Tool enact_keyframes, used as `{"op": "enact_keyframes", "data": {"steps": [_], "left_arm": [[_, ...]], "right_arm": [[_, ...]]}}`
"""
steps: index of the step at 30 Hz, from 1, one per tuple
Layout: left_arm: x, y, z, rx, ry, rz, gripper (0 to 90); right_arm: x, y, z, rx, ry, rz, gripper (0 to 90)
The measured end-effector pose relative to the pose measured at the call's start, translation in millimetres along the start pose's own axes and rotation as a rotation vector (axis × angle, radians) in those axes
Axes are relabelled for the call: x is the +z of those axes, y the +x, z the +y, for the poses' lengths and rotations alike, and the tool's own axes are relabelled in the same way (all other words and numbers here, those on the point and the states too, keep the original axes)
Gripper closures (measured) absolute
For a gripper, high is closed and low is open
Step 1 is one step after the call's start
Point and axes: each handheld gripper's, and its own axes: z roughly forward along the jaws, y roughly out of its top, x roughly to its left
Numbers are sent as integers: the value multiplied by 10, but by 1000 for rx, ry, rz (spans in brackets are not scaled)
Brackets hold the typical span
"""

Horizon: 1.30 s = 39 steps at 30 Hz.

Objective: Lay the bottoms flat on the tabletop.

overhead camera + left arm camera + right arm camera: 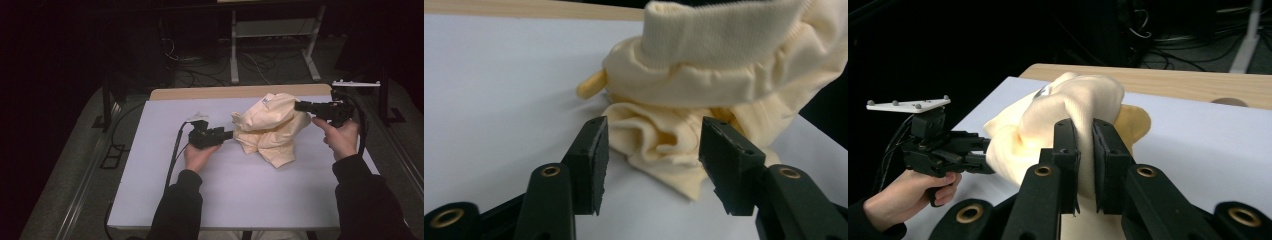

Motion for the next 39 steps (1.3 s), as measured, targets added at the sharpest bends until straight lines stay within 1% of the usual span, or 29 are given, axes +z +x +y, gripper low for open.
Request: {"op": "enact_keyframes", "data": {"steps": [3, 4, 5, 6, 7, 8, 9, 10, 11, 12, 14, 15, 18, 19, 20, 22, 23, 24, 25, 26, 27, 28, 30, 31, 32, 33, 35, 38, 39], "left_arm": [[168, -52, 9, -13, 16, 0, 422], [242, -71, 4, -21, 37, 2, 419], [242, -71, 4, -21, 37, 2, 416], [353, -105, -12, -21, 77, 18, 416], [416, -126, -23, -17, 100, 29, 416], [416, -126, -23, -17, 100, 29, 418], [493, -152, -31, -17, 128, 37, 418], [549, -170, -32, -19, 152, 47, 486], [594, -186, -31, -27, 163, 58, 486], [639, -205, -19, -37, 169, 59, 638], [654, -218, -10, -35, 174, 66, 736], [658, -228, 25, -39, 182, 59, 750], [590, -237, 83, -28, 157, 56, 763], [517, -239, 133, -16, 135, 60, 763], [356, -226, 232, -3, 90, 81, 765], [154, -196, 340, -6, 31, 107, 767], [154, -196, 340, -6, 31, 107, 767], [-41, -156, 431, -10, -7, 123, 767], [-41, -156, 431, -10, -7, 123, 767], [-286, -108, 529, -16, -47, 143, 767], [-286, -108, 529, -16, -47, 143, 767], [-494, -77, 598, -6, -78, 159, 767], [-661, -58, 648, -7, -113, 170, 768], [-661, -58, 648, -7, -113, 170, 768], [-828, -50, 705, -1, -140, 184, 767], [-828, -50, 705, -1, -140, 184, 768], [-1031, -58, 798, 22, -162, 206, 767], [-1186, -84, 883, 42, -188, 212, 767], [-1186, -84, 883, 42, -188, 212, 767]], "right_arm": [[-41, -46, -12, 8, -6, -16, 807], [-47, -59, -16, 10, -6, -19, 807], [-47, -59, -16, 10, -6, -19, 807], [-59, -90, -24, 14, -7, -35, 807], [-61, -104, -26, 18, -8, -40, 807], [-63, -121, -27, 23, -8, -46, 807], [-63, -121, -27, 23, -8, -46, 807], [-63, -166, -27, 32, -10, -67, 807], [-63, -166, -27, 32, -10, -67, 807], [-60, -211, -25, 40, -11, -88, 807], [-61, -228, -24, 45, -12, -96, 807], [-66, -284, -13, 65, -16, -114, 807], [-80, -327, 15, 80, -15, -123, 807], [-85, -338, 32, 82, -16, -126, 807], [-101, -348, 102, 78, -7, -144, 809], [-113, -333, 179, 62, 1, -159, 809], [-113, -333, 179, 62, 1, -159, 809], [-121, -294, 267, 41, 8, -172, 810], [-121, -294, 267, 41, 8, -172, 810], [-117, -258, 324, 25, 7, -174, 811], [-117, -258, 324, 25, 7, -174, 811], [-93, -214, 386, 10, 9, -169, 811], [-68, -177, 420, 2, 9, -166, 812], [-48, -153, 439, -6, 9, -163, 812], [-17, -122, 461, -12, 12, -160, 812], [3, -102, 474, -16, 17, -158, 812], [68, -47, 506, -32, 27, -159, 812], [170, 17, 550, -44, 41, -153, 813], [170, 17, 550, -44, 41, -153, 813]]}}
